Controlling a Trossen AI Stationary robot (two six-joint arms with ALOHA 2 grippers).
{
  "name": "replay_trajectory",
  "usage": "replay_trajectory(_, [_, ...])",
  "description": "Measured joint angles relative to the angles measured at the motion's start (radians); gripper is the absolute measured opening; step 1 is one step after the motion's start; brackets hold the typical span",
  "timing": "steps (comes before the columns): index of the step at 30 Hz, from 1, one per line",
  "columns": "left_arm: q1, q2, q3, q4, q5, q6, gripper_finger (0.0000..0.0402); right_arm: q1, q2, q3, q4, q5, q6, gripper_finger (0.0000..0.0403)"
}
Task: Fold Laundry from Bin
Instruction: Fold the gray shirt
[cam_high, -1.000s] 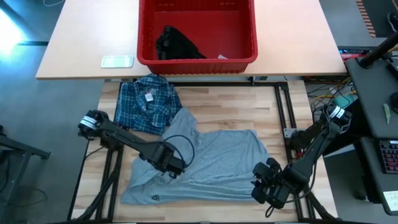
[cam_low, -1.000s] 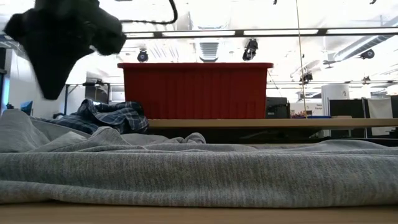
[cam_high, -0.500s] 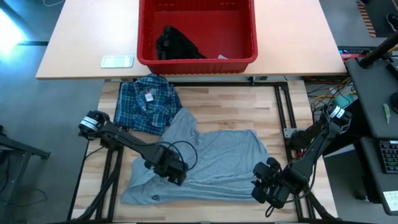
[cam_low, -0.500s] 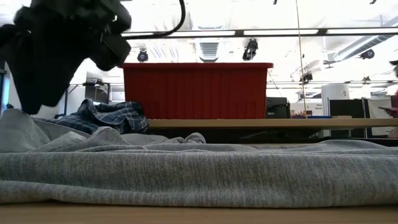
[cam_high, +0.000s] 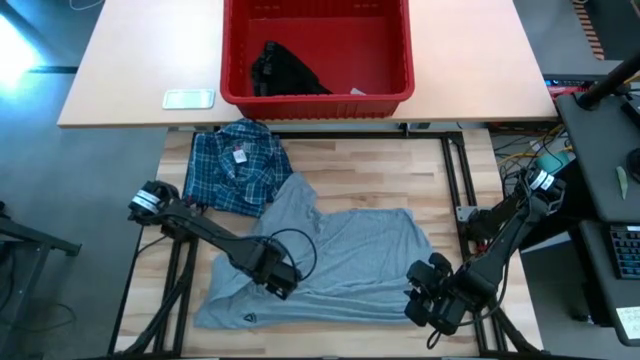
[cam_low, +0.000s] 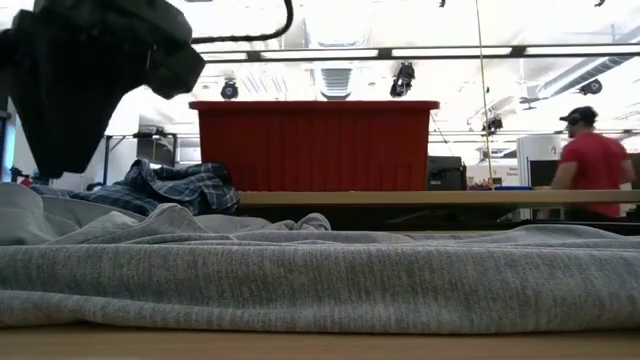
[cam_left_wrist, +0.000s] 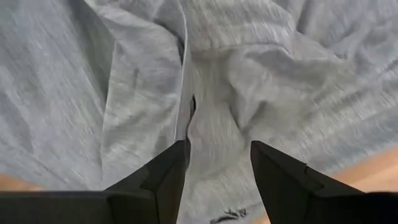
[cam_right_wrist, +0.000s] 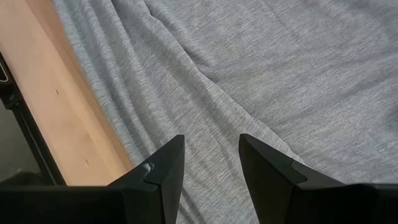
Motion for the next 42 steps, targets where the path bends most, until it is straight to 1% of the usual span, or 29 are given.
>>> replay_trajectory(2, [0.000, 0.002, -0.009, 0.005, 0.000, 0.019, 0.0166, 0.000, 0.000, 0.000, 0.000, 0.000, 0.000, 0.0148])
replay_trajectory(6, [0.000, 0.006, -0.046, 0.053, 0.047, 0.040, 0.0166, 0.000, 0.000, 0.000, 0.000, -0.001, 0.007, 0.0147])
replay_trajectory(12, [-0.007, 0.006, -0.060, 0.064, 0.048, 0.046, 0.0165, 0.000, 0.000, 0.000, 0.003, -0.007, 0.028, 0.0144])
replay_trajectory(14, [-0.007, 0.006, -0.060, 0.097, 0.061, 0.067, 0.0160, 0.000, 0.000, 0.000, 0.003, -0.007, 0.028, 0.0146])
replay_trajectory(16, [-0.008, 0.006, -0.069, 0.145, 0.071, 0.092, 0.0145, 0.000, 0.000, 0.000, 0.004, -0.007, 0.028, 0.0148])
replay_trajectory(18, [-0.009, 0.006, -0.086, 0.172, 0.077, 0.112, 0.0118, 0.000, 0.000, -0.001, 0.003, -0.007, 0.028, 0.0148])
replay_trajectory(23, [-0.009, 0.006, -0.136, 0.154, 0.086, 0.068, 0.0025, 0.000, 0.000, -0.001, 0.004, -0.007, 0.028, 0.0148])
replay_trajectory(24, [-0.009, 0.006, -0.142, 0.145, 0.091, 0.062, 0.0013, 0.000, 0.000, -0.001, 0.004, -0.007, 0.033, 0.0148])
replay_trajectory(26, [-0.011, 0.006, -0.142, 0.139, 0.097, 0.058, 0.0008, 0.000, 0.000, -0.001, 0.004, -0.008, 0.039, 0.0146])
replay_trajectory(28, [-0.011, 0.006, -0.139, 0.138, 0.097, 0.064, 0.0025, 0.000, 0.000, -0.001, 0.004, -0.008, 0.042, 0.0143])
replay_trajectory(31, [-0.011, 0.006, -0.133, 0.143, 0.105, 0.123, 0.0046, 0.000, 0.000, -0.001, 0.004, -0.008, 0.043, 0.0140])
replay_trajectory(33, [-0.010, 0.006, -0.133, 0.149, 0.130, 0.153, 0.0037, 0.000, 0.000, -0.001, 0.004, -0.008, 0.043, 0.0139])
replay_trajectory(35, [-0.010, 0.001, -0.133, 0.147, 0.131, 0.166, 0.0012, 0.000, 0.000, -0.001, 0.004, -0.008, 0.043, 0.0140])
replay_trajectory(37, [-0.009, -0.015, -0.133, 0.145, 0.115, 0.170, 0.0006, 0.000, 0.000, -0.001, 0.004, -0.008, 0.045, 0.0141])
replay_trajectory(38, [-0.008, -0.027, -0.132, 0.141, 0.091, 0.171, 0.0004, 0.000, 0.000, -0.001, 0.004, -0.008, 0.046, 0.0141])
replay_trajectory(40, [-0.006, -0.051, -0.112, 0.088, 0.005, 0.159, 0.0001, 0.000, 0.000, 0.001, 0.002, -0.015, 0.046, 0.0140])
replay_trajectory(42, [-0.006, -0.081, -0.056, -0.006, -0.117, 0.150, 0.0001, 0.000, 0.000, 0.015, 0.001, -0.025, 0.034, 0.0136])
